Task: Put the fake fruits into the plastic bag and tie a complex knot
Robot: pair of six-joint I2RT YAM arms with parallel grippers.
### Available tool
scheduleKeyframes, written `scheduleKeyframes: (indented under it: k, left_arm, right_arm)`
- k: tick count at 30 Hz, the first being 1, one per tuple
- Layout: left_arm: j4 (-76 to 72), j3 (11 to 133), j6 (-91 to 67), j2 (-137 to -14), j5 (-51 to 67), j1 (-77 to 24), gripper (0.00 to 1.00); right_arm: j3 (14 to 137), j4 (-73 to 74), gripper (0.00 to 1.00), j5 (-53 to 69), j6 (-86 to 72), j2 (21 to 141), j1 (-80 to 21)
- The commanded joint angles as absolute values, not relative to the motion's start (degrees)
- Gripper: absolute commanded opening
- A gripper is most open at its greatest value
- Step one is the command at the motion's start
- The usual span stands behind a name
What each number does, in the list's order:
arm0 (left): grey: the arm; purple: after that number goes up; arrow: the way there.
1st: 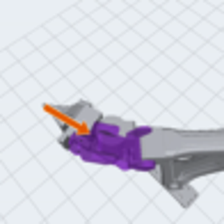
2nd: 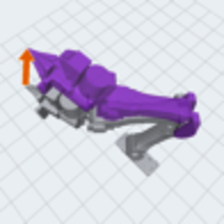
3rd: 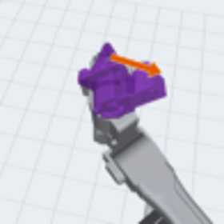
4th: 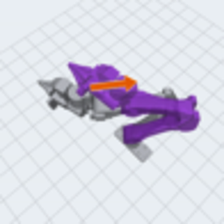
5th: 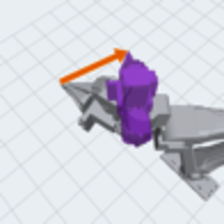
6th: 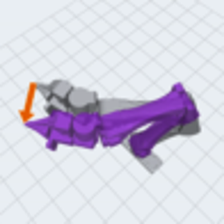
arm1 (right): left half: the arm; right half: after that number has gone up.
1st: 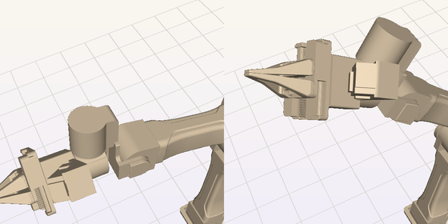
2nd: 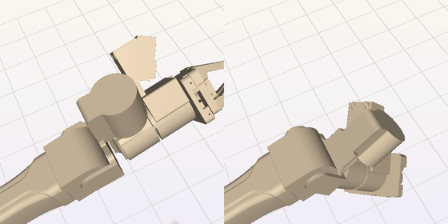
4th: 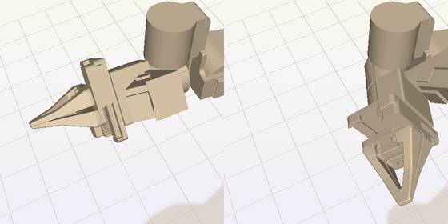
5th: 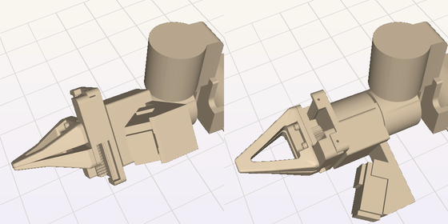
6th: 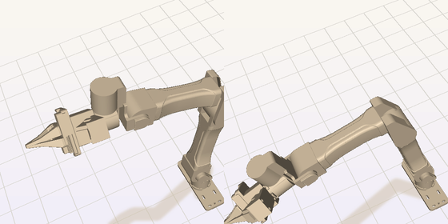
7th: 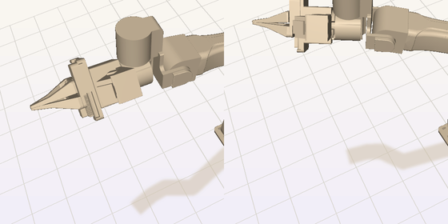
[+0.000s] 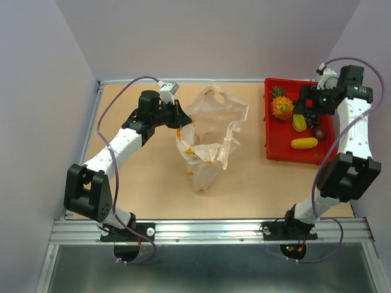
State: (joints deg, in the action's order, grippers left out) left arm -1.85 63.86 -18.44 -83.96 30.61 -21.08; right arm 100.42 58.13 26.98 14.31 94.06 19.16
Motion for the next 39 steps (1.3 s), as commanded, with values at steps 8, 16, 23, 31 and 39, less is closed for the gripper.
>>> scheduleKeyframes:
  k: [8, 16, 23, 31, 39]
  left_arm:
    - [-2.6, 64.2, -17.6, -80.3, 33.8, -20.7, 0.00]
    - [-1.9, 62.8, -17.7, -79.9, 34.6, -20.7, 0.00]
    - [-2.3, 62.1, -17.0, -78.9, 33.9, -20.7, 0.00]
    - [-2.1, 62.2, -15.9, -79.2, 33.5, -20.6, 0.00]
    - [-2.4, 60.8, -16.5, -78.3, 33.8, -20.7, 0.00]
  right_arm:
    - [96.8, 61.9, 1.00, 18.5, 47.1, 98.2, 18.6]
    - [102.9, 72.9, 1.00, 19.0, 75.9, 108.5, 18.7]
    - [101.3, 73.2, 0.99, 16.6, 82.4, 115.5, 18.7]
    - [93.1, 65.6, 0.96, 15.0, 82.2, 117.7, 18.7]
    - [94.7, 63.9, 0.54, 15.2, 77.6, 119.8, 18.7]
